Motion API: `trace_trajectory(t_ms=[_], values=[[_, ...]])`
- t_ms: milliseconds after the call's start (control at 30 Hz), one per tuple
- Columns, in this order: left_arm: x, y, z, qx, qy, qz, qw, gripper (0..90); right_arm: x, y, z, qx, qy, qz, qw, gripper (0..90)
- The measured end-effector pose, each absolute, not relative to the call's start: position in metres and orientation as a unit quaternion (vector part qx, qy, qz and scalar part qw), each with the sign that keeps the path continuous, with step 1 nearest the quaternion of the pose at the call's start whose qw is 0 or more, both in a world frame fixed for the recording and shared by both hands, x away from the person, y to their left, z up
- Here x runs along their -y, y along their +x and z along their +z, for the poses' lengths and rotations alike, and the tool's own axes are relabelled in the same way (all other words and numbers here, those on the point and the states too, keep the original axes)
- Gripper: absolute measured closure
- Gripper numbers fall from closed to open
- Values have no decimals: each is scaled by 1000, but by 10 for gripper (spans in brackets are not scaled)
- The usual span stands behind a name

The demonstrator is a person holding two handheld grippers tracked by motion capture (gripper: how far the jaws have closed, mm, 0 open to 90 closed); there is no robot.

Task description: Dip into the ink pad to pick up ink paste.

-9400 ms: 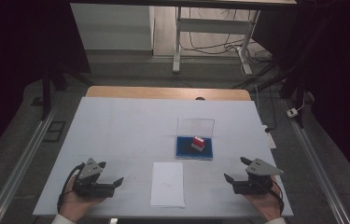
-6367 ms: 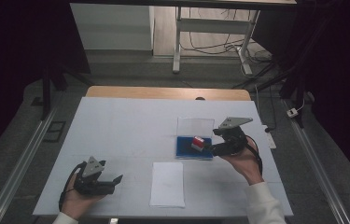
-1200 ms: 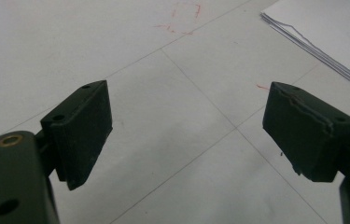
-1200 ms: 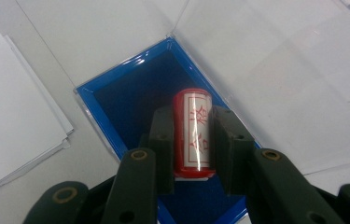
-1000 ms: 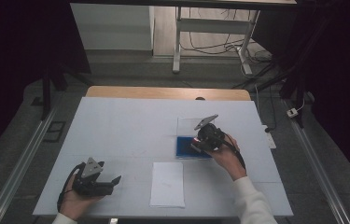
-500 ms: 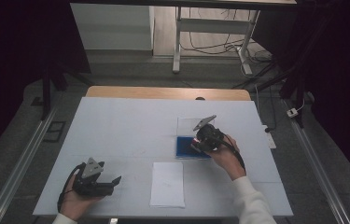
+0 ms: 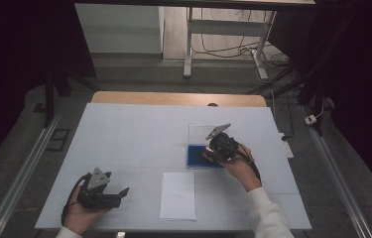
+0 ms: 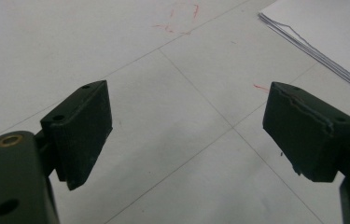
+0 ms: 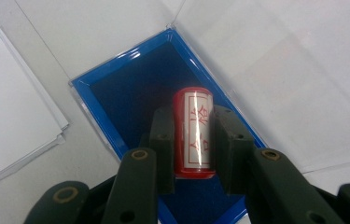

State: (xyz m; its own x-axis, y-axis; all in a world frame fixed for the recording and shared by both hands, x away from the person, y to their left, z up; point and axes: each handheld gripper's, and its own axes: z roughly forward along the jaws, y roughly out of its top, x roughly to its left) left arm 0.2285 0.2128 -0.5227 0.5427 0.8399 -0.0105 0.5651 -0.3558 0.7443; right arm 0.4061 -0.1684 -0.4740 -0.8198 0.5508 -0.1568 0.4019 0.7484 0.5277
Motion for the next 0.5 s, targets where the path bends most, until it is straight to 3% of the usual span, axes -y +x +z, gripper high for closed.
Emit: trace_trajectory(t_ms=[500], values=[[-215, 231, -523, -440, 800, 191, 360, 157, 182, 404, -449, -903, 257, 317, 135, 700]])
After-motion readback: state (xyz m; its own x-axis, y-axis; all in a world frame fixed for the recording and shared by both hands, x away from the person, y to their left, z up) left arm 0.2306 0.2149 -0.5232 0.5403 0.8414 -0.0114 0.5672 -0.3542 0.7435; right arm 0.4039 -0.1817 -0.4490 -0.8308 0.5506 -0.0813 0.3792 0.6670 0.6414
